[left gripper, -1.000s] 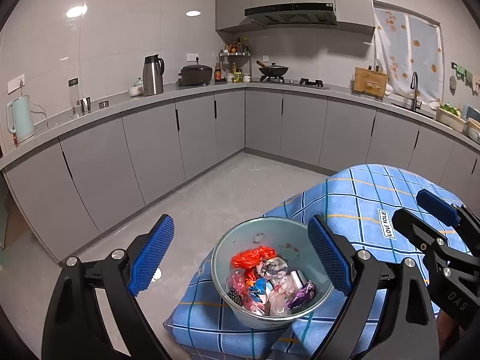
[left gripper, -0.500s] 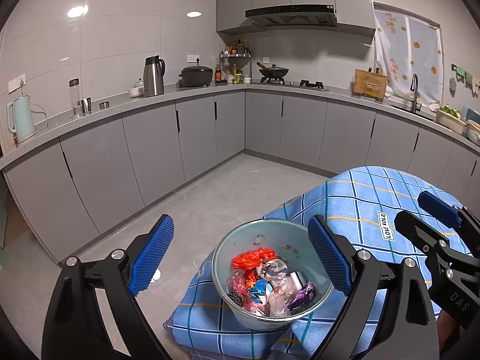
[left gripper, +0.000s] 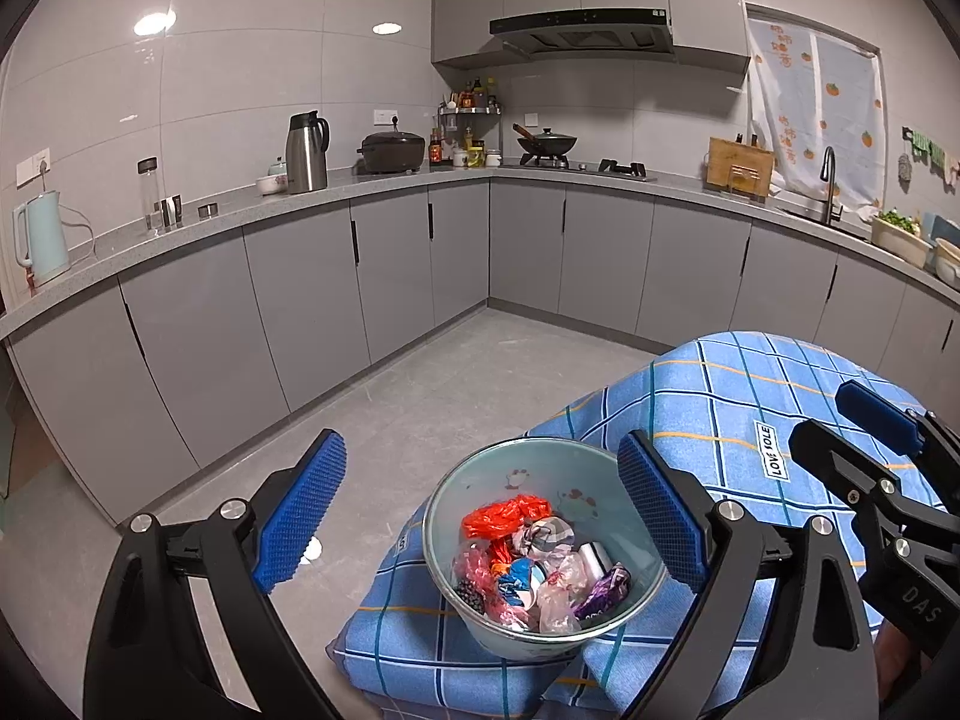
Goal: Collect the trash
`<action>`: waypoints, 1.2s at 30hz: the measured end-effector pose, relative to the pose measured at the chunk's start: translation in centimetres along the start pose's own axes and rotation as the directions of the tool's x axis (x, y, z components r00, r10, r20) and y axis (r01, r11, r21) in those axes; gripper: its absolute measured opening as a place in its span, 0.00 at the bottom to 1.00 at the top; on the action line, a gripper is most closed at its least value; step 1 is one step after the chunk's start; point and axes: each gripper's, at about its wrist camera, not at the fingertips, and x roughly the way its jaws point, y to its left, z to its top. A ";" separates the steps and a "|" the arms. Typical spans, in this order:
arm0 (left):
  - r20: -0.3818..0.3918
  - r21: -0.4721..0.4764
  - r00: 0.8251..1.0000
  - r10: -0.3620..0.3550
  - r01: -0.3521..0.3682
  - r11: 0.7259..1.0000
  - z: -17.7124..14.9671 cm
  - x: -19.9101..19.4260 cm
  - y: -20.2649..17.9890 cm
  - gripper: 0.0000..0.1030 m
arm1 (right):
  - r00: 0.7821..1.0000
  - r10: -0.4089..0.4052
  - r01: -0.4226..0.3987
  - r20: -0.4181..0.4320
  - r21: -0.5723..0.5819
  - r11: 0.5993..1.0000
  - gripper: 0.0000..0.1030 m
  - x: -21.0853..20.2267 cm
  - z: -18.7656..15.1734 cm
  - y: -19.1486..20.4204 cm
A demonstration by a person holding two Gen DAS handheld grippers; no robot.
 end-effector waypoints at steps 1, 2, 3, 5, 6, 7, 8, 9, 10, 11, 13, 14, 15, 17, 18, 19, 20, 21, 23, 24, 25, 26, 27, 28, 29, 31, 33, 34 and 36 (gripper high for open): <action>0.000 0.001 1.000 0.001 -0.001 1.000 0.0 0.0 -0.1 0.88 | 1.000 0.000 0.000 -0.001 0.000 1.000 0.56 0.0 0.0 0.0; 0.000 0.002 1.000 0.001 -0.001 1.000 -0.1 0.1 -0.1 0.89 | 1.000 0.000 0.000 -0.001 0.001 1.000 0.56 0.0 0.1 0.0; 0.000 0.002 1.000 0.001 -0.001 1.000 -0.1 0.0 -0.1 0.89 | 1.000 0.000 0.000 -0.001 0.001 1.000 0.56 0.0 0.1 0.0; 0.001 0.002 1.000 0.001 -0.001 1.000 -0.1 0.1 -0.1 0.90 | 1.000 0.000 0.000 -0.002 0.002 1.000 0.56 0.0 0.1 0.0; 0.001 0.003 1.000 0.002 -0.002 1.000 -0.1 0.1 -0.1 0.90 | 1.000 0.000 0.000 -0.002 0.001 1.000 0.56 0.0 0.1 0.0; 0.002 0.003 1.000 0.004 -0.004 1.000 -0.2 0.2 -0.1 0.91 | 1.000 0.000 0.000 -0.002 0.002 1.000 0.56 0.0 0.1 0.0; 0.002 0.002 1.000 0.003 -0.003 1.000 -0.2 0.2 -0.1 0.91 | 1.000 0.000 0.000 -0.002 0.003 1.000 0.56 0.0 0.1 0.0; 0.001 0.003 1.000 0.003 -0.003 1.000 -0.2 0.2 -0.1 0.91 | 1.000 0.000 0.000 -0.002 0.003 1.000 0.56 0.0 0.1 0.0; 0.001 0.004 1.000 0.004 -0.004 1.000 -0.2 0.1 -0.2 0.91 | 1.000 0.001 0.000 -0.002 0.003 1.000 0.56 0.1 0.0 0.1; 0.002 0.004 1.000 0.004 -0.004 1.000 -0.2 0.1 -0.2 0.91 | 1.000 0.000 0.000 -0.002 0.003 1.000 0.56 0.1 0.0 0.1; 0.000 0.004 1.000 0.004 -0.004 1.000 -0.2 0.2 -0.1 0.92 | 1.000 0.001 -0.001 -0.002 0.004 1.000 0.56 0.1 0.0 0.1; 0.002 0.005 1.000 0.003 -0.003 1.000 -0.2 0.2 -0.1 0.94 | 1.000 0.000 0.000 -0.002 0.003 1.000 0.56 0.0 0.0 0.1; 0.003 0.007 1.000 0.007 -0.007 1.000 -0.2 0.2 -0.2 0.95 | 1.000 0.000 0.000 -0.001 0.002 1.000 0.56 0.0 0.0 0.1; 0.004 0.008 1.000 0.008 -0.008 1.000 -0.2 0.1 -0.2 0.95 | 1.000 0.001 -0.001 -0.001 0.003 1.000 0.56 0.0 0.0 0.1; 0.003 0.008 1.000 0.009 -0.009 1.000 -0.2 0.2 -0.2 0.95 | 1.000 0.000 0.000 0.000 0.004 1.000 0.56 0.0 0.0 0.1; 0.003 0.008 1.000 0.011 -0.011 1.000 -0.2 0.1 -0.2 0.95 | 1.000 0.000 0.000 -0.001 0.003 1.000 0.56 0.0 0.0 0.1; 0.004 0.007 1.000 0.013 -0.013 1.000 -0.2 0.1 -0.2 0.95 | 1.000 0.000 0.000 -0.001 0.003 1.000 0.56 0.0 0.0 0.1; 0.001 0.006 1.000 0.012 -0.012 1.000 -0.2 0.2 -0.2 0.95 | 1.000 0.000 0.000 -0.001 0.004 1.000 0.56 0.0 0.0 0.1; -0.002 0.010 1.000 0.016 -0.016 1.000 -0.3 0.2 -0.3 0.95 | 1.000 0.000 0.000 0.000 0.003 1.000 0.56 0.0 0.0 0.1; -0.005 0.013 1.000 0.024 -0.024 1.000 -0.3 0.3 -0.4 0.95 | 1.000 -0.002 0.002 0.002 0.002 1.000 0.56 0.0 0.0 0.1; -0.007 0.014 0.999 0.031 -0.031 0.999 -0.3 0.3 -0.4 0.95 | 1.000 -0.002 0.002 0.003 0.002 1.000 0.56 0.0 0.0 0.1; -0.009 0.015 0.999 0.035 -0.035 0.999 -0.2 0.4 -0.4 0.95 | 1.000 -0.003 0.003 0.003 0.003 1.000 0.56 0.0 0.0 0.1; -0.012 0.017 0.999 0.040 -0.039 0.999 -0.3 0.4 -0.4 0.95 | 1.000 -0.004 0.004 0.004 0.003 1.000 0.56 -0.1 0.0 0.1; -0.016 0.021 0.998 0.054 -0.053 0.998 -0.3 0.5 -0.5 0.95 | 1.000 -0.005 0.005 0.004 0.002 1.000 0.56 -0.1 0.0 0.1; -0.017 0.024 0.998 0.063 -0.062 0.998 -0.4 0.5 -0.6 0.95 | 1.000 -0.006 0.006 0.004 0.002 1.000 0.56 -0.1 0.0 0.1; -0.024 0.033 0.998 0.063 -0.063 0.997 -0.4 0.7 -0.7 0.95 | 1.000 -0.007 0.007 0.002 0.002 1.000 0.56 -0.1 0.0 0.2; -0.023 0.041 0.997 0.067 -0.066 0.997 -0.5 0.7 -0.9 0.95 | 1.000 -0.007 0.007 0.002 0.001 1.000 0.56 0.0 0.0 0.2; -0.025 0.044 0.997 0.068 -0.067 0.997 -0.4 0.7 -0.9 0.95 | 1.000 -0.007 0.007 0.002 0.002 1.000 0.56 -0.1 0.0 0.1; -0.023 0.044 0.998 0.060 -0.059 0.997 -0.5 0.6 -1.0 0.95 | 1.000 -0.009 0.009 0.004 0.002 1.000 0.58 -0.1 0.0 0.1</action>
